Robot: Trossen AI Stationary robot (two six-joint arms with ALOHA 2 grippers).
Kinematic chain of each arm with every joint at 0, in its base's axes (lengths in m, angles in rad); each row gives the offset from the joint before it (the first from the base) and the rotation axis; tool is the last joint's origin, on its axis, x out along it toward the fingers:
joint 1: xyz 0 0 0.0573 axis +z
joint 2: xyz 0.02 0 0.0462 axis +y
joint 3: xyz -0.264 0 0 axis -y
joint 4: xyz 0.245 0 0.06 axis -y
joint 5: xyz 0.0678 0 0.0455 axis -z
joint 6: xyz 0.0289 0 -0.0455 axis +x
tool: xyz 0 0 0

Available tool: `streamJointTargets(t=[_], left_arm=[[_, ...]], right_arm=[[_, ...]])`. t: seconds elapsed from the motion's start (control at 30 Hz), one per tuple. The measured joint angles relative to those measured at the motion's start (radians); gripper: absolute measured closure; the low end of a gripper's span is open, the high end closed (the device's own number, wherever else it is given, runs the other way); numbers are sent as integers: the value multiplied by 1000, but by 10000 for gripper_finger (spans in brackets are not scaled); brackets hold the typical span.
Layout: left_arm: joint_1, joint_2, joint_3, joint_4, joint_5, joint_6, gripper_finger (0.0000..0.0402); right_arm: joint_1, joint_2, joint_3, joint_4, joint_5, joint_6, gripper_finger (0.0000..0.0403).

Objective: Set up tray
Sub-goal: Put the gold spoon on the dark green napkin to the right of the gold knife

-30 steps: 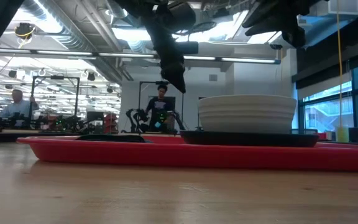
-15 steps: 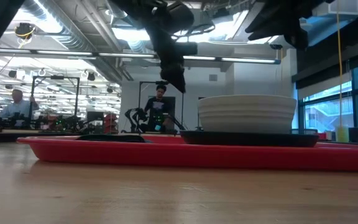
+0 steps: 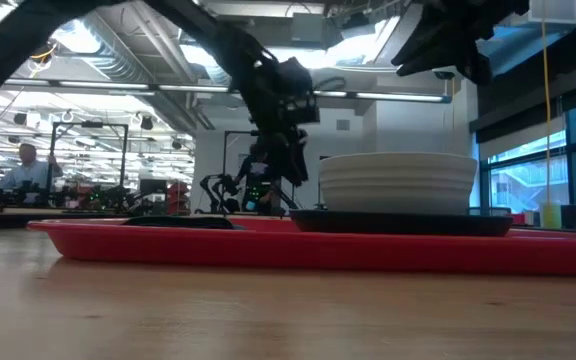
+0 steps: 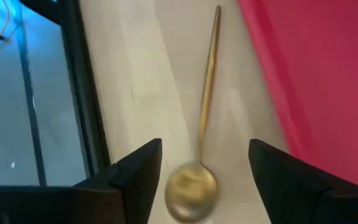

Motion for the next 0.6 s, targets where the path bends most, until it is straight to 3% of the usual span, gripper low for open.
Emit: streamJointTargets(t=[0.4,0.6], left_arm=[[2,176,114,-3,-2,69,224],[16,227,164,-7,51,45,254]], right_arm=[[-72,0,0,1,-44,2,332],[-99,0,0,2,-62,3,332]])
